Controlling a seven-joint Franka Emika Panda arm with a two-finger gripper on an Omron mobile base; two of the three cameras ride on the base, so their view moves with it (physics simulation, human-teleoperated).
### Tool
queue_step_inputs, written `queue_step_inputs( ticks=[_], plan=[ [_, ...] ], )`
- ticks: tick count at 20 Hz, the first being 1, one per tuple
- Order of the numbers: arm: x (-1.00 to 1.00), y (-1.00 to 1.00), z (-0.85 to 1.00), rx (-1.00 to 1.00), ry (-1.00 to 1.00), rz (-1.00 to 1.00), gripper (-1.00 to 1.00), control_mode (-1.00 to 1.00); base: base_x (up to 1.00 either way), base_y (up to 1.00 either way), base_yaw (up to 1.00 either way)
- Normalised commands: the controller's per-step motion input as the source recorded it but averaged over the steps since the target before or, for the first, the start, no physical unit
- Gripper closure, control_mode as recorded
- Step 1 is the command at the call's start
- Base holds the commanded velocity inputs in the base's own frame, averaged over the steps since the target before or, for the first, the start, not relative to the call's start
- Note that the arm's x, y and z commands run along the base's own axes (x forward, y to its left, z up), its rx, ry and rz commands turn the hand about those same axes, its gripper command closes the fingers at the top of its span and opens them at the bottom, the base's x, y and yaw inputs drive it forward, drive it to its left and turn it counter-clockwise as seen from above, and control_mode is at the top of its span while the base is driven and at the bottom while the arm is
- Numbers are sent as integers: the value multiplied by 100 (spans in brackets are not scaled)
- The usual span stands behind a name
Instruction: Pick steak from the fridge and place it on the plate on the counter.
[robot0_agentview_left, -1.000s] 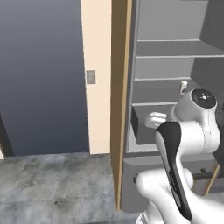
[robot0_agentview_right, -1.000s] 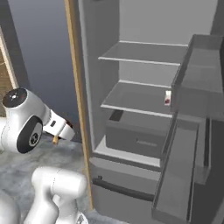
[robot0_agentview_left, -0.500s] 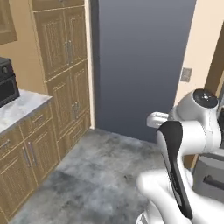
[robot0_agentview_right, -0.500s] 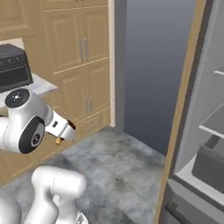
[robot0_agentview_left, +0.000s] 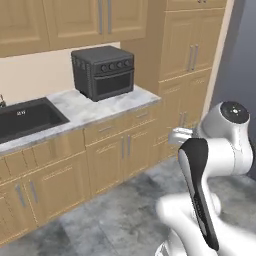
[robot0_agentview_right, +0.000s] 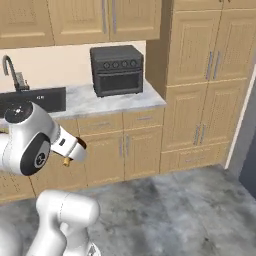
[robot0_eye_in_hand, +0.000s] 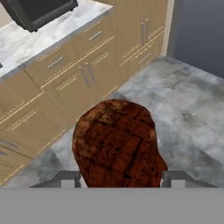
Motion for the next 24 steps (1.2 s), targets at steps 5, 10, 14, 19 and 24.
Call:
queue_step_inputs(
  ticks=[5,10,14,19,24],
  plan=[
    [0,0,0,0,0,0,100,100,39,43,78],
    [0,0,0,0,0,0,100,100,90,74,56],
    [0,0,0,0,0,0,100,100,91,86,48],
    [0,0,0,0,0,0,100,100,55,79,67],
    [0,0,0,0,0,0,100,100,10,57,73]
  ],
)
